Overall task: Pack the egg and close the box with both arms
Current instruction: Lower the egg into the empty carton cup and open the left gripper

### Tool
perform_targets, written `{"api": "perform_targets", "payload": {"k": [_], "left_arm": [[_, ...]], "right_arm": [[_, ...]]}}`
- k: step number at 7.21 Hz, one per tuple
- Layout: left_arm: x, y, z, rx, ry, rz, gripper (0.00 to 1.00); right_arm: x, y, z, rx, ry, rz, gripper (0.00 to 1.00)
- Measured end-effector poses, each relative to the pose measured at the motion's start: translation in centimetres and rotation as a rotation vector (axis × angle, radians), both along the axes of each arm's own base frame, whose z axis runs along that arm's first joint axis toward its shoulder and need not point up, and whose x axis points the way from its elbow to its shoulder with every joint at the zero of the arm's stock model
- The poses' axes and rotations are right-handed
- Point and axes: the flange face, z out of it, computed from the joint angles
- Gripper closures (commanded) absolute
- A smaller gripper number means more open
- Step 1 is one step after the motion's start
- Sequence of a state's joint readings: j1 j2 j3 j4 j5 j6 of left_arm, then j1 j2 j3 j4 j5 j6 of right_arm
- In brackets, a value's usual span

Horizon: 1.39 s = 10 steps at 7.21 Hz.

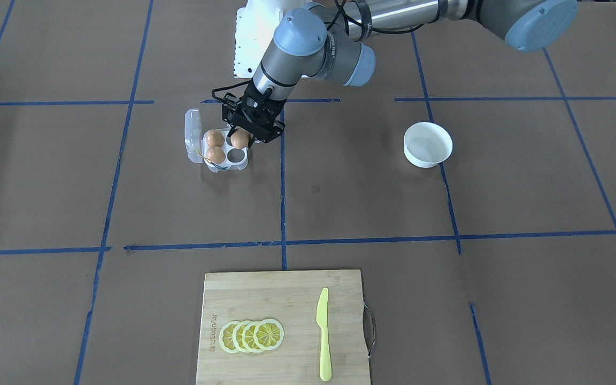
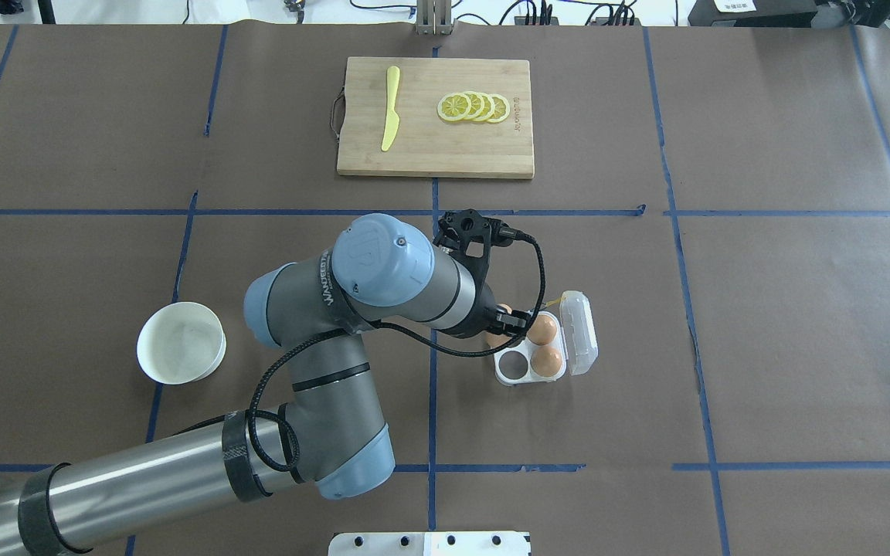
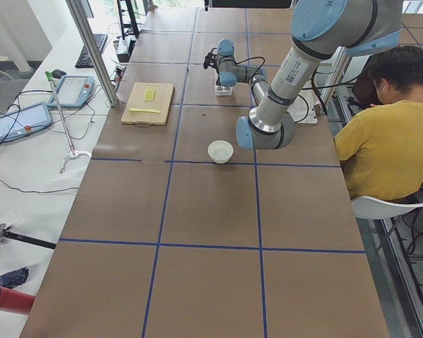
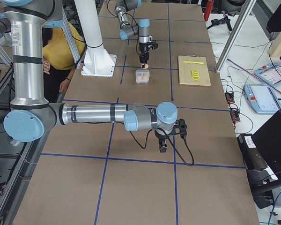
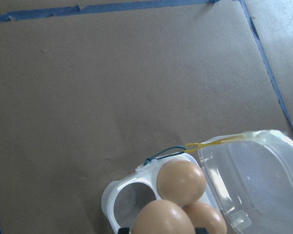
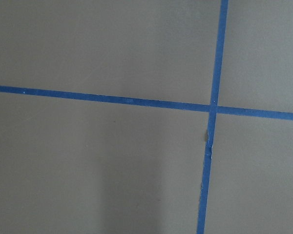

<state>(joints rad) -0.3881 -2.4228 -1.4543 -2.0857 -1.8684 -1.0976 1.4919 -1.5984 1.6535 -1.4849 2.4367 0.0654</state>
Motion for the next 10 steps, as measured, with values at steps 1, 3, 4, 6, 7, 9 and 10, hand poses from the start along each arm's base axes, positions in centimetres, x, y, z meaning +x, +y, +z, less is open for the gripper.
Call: {"api": "perform_targets", "payload": {"k": [1, 3, 4, 6, 7, 9, 10], "left_arm": [[0.25, 0.34, 0.01, -0.001, 0.000, 0.004, 0.96], [0.45, 0.68, -0.06, -0.001, 0.001, 0.009, 0.61], [0.47, 0.71, -0.08, -0.001, 0.002, 0.010, 0.41], [0.57, 0.65, -0.09, 0.006, 0.000, 0.003, 0.01], [0.76, 0.48, -0.11, 0.010, -0.004, -0.009, 0.01], [1.06, 0.30, -0.26, 0.013, -0.007, -0.019, 0.01], [1.07, 0.28, -0.31, 0.014, -0.006, -0.020, 0.01]], "right_arm": [[-0.02, 0.00, 0.05, -0.001, 0.000, 0.000, 0.00], [-0.05, 0.01, 0.12, -0.003, -0.001, -0.001, 0.00], [-0.06, 0.01, 0.12, -0.004, -0.002, -0.001, 0.00], [-0.10, 0.02, 0.08, -0.005, -0.008, -0.001, 0.00], [-0.10, 0.02, 0.10, -0.006, -0.009, -0.001, 0.00], [-0.11, 0.03, 0.14, -0.007, -0.010, -0.001, 0.00], [-0.14, 0.03, 0.13, -0.006, -0.010, -0.002, 0.00]]}}
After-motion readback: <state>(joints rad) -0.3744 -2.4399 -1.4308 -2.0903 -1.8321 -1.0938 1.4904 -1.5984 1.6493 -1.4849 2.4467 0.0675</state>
